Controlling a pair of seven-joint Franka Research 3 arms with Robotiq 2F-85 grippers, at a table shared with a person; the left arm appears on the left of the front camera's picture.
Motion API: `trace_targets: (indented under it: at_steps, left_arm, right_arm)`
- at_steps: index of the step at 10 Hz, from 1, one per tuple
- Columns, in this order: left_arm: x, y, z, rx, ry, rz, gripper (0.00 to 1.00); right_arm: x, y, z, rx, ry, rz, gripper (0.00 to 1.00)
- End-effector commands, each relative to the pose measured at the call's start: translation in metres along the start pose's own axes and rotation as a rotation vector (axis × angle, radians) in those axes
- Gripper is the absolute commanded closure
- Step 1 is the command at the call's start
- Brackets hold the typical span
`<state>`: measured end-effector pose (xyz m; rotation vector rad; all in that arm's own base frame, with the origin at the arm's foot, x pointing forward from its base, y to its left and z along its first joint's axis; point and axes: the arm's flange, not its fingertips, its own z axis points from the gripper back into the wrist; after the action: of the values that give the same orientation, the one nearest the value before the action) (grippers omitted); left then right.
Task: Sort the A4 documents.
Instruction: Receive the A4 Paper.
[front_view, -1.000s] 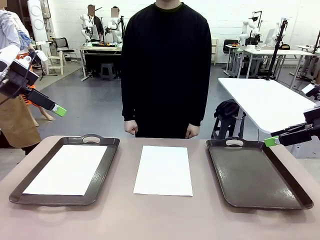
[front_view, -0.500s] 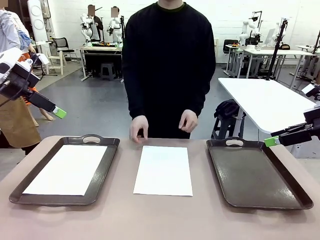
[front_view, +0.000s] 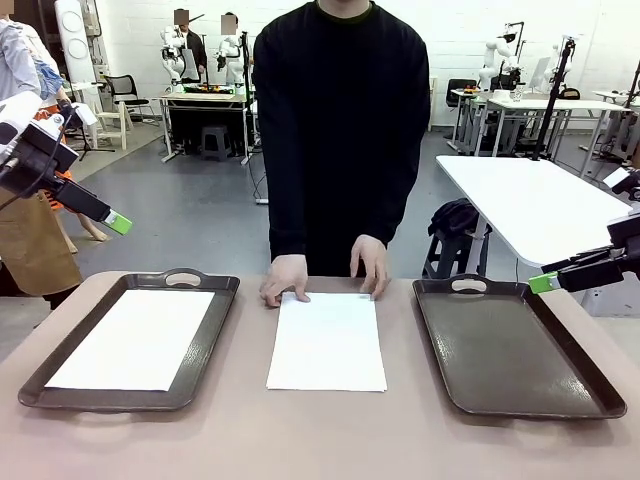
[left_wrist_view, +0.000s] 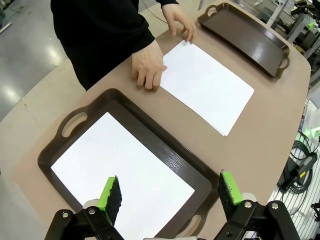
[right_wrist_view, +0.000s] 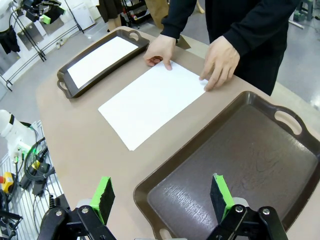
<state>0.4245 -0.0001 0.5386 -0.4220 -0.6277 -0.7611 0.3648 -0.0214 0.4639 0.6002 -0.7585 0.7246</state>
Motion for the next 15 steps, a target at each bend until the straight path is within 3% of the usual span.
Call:
trace_targets:
  at_steps: [1,15]
  left_arm:
    - [-0.0006,0.0001,-0.0008,-0.010,-0.017,-0.012,0.00]
    - [-0.0006,0.0001,-0.0008,-0.010,-0.017,-0.012,0.00]
  right_arm:
    - [0.0000,-0.0033,-0.0036,0.011,-0.034,0.013,0.00]
    - [0.0000,-0.0033,-0.0036,0.011,-0.034,0.013,0.00]
